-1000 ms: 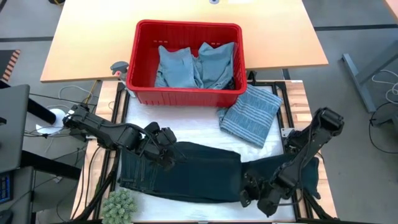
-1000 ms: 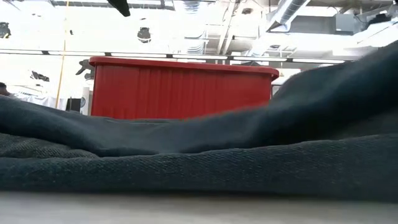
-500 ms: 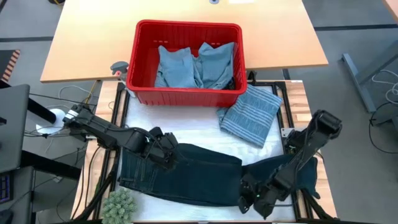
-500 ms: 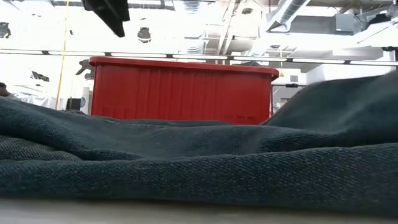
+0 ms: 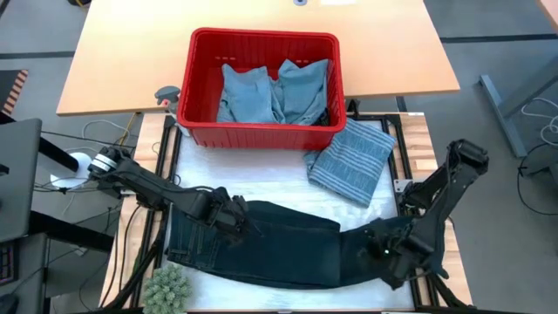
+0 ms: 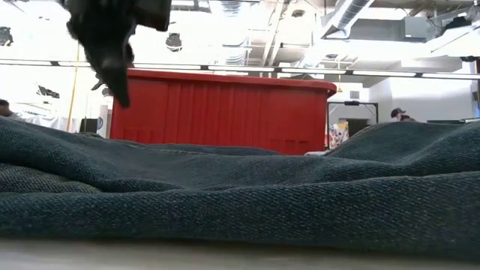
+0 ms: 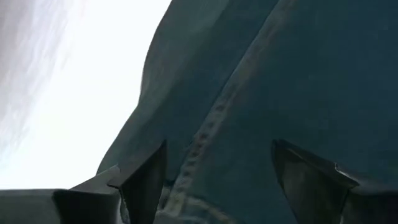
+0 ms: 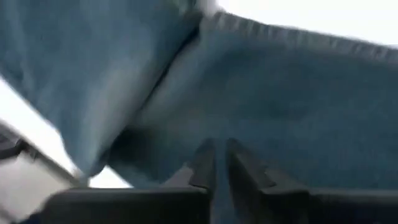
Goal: Fold Laundry from Bin
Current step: Fold the black pants
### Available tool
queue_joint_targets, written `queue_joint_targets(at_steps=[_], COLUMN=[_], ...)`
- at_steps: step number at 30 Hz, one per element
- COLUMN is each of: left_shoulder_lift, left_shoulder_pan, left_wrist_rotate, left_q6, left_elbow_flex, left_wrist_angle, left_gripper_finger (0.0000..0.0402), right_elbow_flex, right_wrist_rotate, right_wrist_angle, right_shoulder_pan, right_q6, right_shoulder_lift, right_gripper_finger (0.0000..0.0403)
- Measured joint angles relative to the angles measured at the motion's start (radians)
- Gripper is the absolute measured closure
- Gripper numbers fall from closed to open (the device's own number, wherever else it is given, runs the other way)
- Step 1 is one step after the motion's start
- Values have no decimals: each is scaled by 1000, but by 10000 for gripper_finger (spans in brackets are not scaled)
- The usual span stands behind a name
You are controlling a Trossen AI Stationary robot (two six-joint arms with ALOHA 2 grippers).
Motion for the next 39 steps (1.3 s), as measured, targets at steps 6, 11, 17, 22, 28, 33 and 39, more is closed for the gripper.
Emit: queue_joint_targets(at_steps=[6, 11, 17, 22, 28, 33, 39], left_shoulder_lift=[0, 0, -1, -10, -15, -14, -14], left_shoulder_pan=[39, 71, 83, 133, 142, 152, 153], left_wrist_rotate=[-3, 25, 52, 89, 89, 100, 95], left_q6=[-1, -1, -3, -104, -103, -91, -92], left_elbow_flex=[-143, -235, -335, -422, -451, -451, -450], left_wrist_angle=[29, 85, 248, 259, 259, 255, 241], left_gripper_finger=[127, 127, 127, 127, 127, 127, 127], right_elbow_flex=[1, 1, 1, 1, 1, -13, -99], right_wrist_rotate=[-47, -90, -101, -105, -105, -99, -203], right_wrist_angle=[21, 63, 74, -25, -120, -171, -129], right_shoulder_pan=[-71, -92, -88, -83, -112, -186, -250], right_q6=[-79, -117, -133, -55, -35, -72, -68], right_shoulder_lift=[79, 141, 154, 152, 153, 153, 155], right_gripper_finger=[380, 364, 388, 378, 375, 386, 362])
